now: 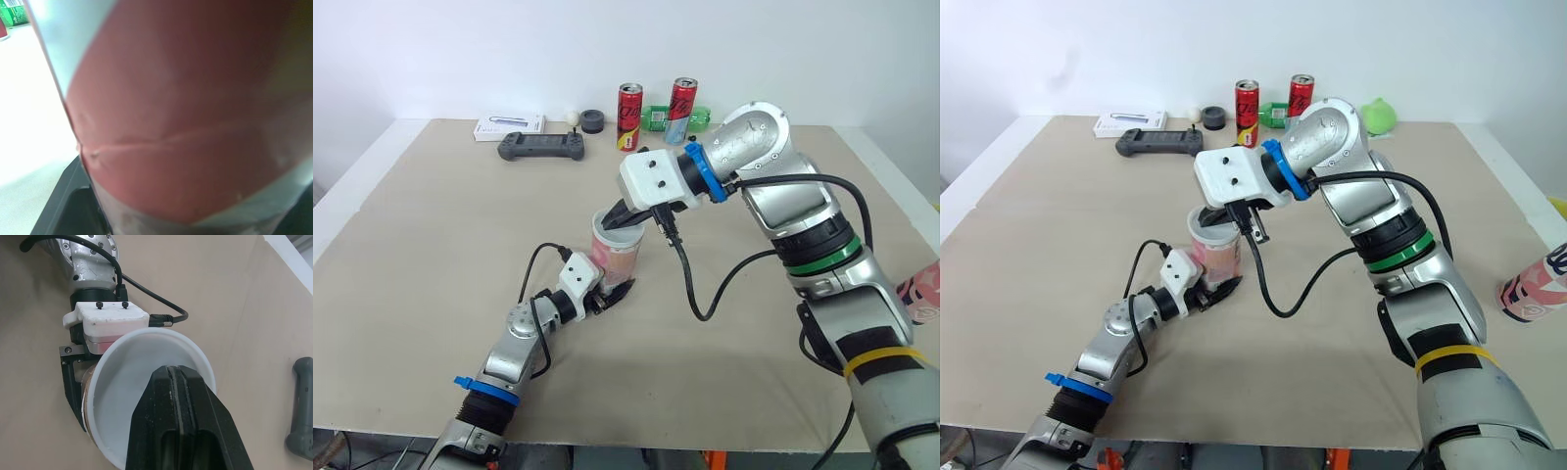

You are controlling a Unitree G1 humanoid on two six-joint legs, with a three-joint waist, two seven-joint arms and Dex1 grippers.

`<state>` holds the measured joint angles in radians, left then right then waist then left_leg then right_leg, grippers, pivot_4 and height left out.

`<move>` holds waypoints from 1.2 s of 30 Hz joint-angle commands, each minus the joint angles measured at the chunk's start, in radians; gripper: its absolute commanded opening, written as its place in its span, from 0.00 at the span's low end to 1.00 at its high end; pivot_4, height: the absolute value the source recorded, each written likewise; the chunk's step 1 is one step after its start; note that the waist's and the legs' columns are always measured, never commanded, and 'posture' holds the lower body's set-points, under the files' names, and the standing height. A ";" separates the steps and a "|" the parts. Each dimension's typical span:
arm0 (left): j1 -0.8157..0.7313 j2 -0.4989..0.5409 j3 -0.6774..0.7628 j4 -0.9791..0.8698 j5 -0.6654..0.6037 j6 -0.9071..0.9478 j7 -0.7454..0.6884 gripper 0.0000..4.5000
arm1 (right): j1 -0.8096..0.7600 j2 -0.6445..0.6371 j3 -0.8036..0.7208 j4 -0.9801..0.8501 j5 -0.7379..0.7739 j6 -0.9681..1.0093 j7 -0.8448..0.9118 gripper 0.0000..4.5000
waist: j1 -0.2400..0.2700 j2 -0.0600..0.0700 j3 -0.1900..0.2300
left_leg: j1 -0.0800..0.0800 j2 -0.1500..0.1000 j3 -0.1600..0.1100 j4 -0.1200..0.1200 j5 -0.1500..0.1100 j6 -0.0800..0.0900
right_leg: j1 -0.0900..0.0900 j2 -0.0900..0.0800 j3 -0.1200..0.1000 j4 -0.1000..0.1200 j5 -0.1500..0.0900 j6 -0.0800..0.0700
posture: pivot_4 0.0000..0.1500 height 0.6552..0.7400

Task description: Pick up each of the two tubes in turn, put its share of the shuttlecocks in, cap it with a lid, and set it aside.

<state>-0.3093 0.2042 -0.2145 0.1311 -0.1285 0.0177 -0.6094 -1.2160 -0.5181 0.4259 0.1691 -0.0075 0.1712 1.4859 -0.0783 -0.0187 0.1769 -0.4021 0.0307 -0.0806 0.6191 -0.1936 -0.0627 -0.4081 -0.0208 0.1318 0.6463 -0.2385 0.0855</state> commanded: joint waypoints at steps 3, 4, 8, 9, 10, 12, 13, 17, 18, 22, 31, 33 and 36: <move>0.027 0.008 -0.016 0.030 0.029 0.029 0.002 0.65 | 0.035 -0.010 0.040 -0.014 -0.024 -0.009 0.026 0.01 | 0.000 0.000 0.000 | 0.000 0.000 0.000 0.000 0.000 0.000 | 0.000 0.000 0.000 0.000 0.000 0.000 | 1.00 1.00; 0.027 0.008 -0.016 0.030 0.029 0.029 0.002 0.65 | 0.039 -0.011 0.043 -0.016 -0.025 -0.011 0.028 0.01 | 0.000 0.000 0.000 | 0.000 0.000 0.000 0.000 0.000 0.000 | 0.000 0.000 0.000 0.000 0.000 0.000 | 1.00 1.00; 0.027 0.009 -0.015 0.030 0.028 0.029 0.003 0.65 | 0.051 -0.011 0.051 -0.016 -0.036 -0.019 0.031 0.01 | 0.000 0.000 -0.001 | 0.001 0.000 0.000 0.000 0.000 0.000 | 0.001 0.000 0.000 0.000 0.000 0.000 | 1.00 1.00; 0.028 0.009 -0.016 0.028 0.028 0.029 0.004 0.65 | 0.051 -0.010 0.051 -0.014 -0.039 -0.022 0.030 0.01 | 0.000 0.000 -0.001 | 0.001 0.000 0.000 0.000 0.000 0.000 | 0.001 0.000 0.000 0.000 0.000 0.000 | 1.00 1.00; 0.030 0.010 -0.016 0.027 0.028 0.030 0.004 0.65 | 0.051 -0.009 0.052 -0.012 -0.041 -0.024 0.030 0.01 | 0.000 0.000 -0.001 | 0.001 0.000 0.000 0.000 0.000 0.000 | 0.001 0.000 0.000 0.000 0.000 0.000 | 1.00 1.00; 0.031 0.010 -0.016 0.026 0.028 0.030 0.004 0.65 | 0.049 -0.007 0.050 -0.010 -0.041 -0.024 0.030 0.01 | 0.000 0.000 -0.001 | 0.001 0.000 0.000 0.000 0.000 0.000 | 0.001 0.000 0.000 0.000 0.000 0.000 | 1.00 1.00; 0.031 0.011 -0.016 0.026 0.027 0.030 0.004 0.65 | 0.049 -0.006 0.050 -0.010 -0.042 -0.025 0.030 0.01 | 0.000 0.000 -0.001 | 0.001 0.000 0.000 0.000 0.000 0.000 | 0.001 0.000 0.000 0.000 0.000 0.000 | 1.00 1.00; 0.032 0.011 -0.017 0.025 0.027 0.032 0.005 0.65 | 0.053 -0.009 0.062 -0.010 -0.055 -0.034 0.032 0.01 | 0.000 0.000 -0.001 | 0.001 0.000 0.000 0.000 0.000 0.000 | 0.001 0.000 0.000 0.000 0.000 0.000 | 1.00 1.00; 0.032 0.011 -0.017 0.025 0.027 0.032 0.006 0.65 | 0.056 -0.011 0.068 -0.009 -0.064 -0.041 0.029 0.01 | 0.000 0.000 -0.001 | 0.001 0.000 0.000 0.000 0.000 0.000 | 0.001 0.000 0.000 0.000 0.000 0.000 | 1.00 1.00; 0.032 0.011 -0.018 0.025 0.026 0.032 0.007 0.65 | 0.073 -0.014 0.086 -0.010 -0.098 -0.068 0.024 0.01 | 0.000 -0.001 -0.002 | 0.002 0.000 0.000 0.000 0.000 0.000 | 0.001 0.000 0.000 0.000 0.000 0.000 | 1.00 1.00; 0.026 0.013 -0.017 0.030 0.027 0.033 0.006 0.65 | 0.101 -0.011 0.110 -0.001 -0.174 -0.124 0.013 0.01 | 0.000 -0.001 -0.010 | 0.004 0.000 0.000 -0.001 0.000 0.000 | 0.003 0.000 0.000 0.000 0.000 -0.001 | 1.00 1.00; 0.025 0.013 -0.017 0.031 0.027 0.033 0.006 0.65 | 0.108 -0.009 0.114 0.001 -0.188 -0.134 0.012 0.01 | 0.000 -0.001 -0.011 | 0.006 0.000 0.000 -0.001 0.000 0.000 | 0.004 0.000 0.000 0.000 -0.001 -0.001 | 1.00 1.00; 0.024 0.013 -0.017 0.032 0.027 0.032 0.005 0.65 | 0.119 -0.008 0.118 -0.005 -0.197 -0.139 0.015 0.01 | 0.000 -0.001 -0.014 | 0.007 0.000 0.001 -0.002 0.000 0.000 | 0.005 0.000 0.000 0.000 -0.001 -0.001 | 1.00 1.00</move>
<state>-0.3027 0.2045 -0.2204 0.1414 -0.1263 0.0312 -0.5978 -1.1527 -0.5200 0.4350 0.1348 -0.1455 0.0307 1.4612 -0.0785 -0.0201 0.1634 -0.3946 0.0311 -0.0801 0.6174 -0.1938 -0.0630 -0.4033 -0.0208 0.1317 0.6463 -0.2396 0.0843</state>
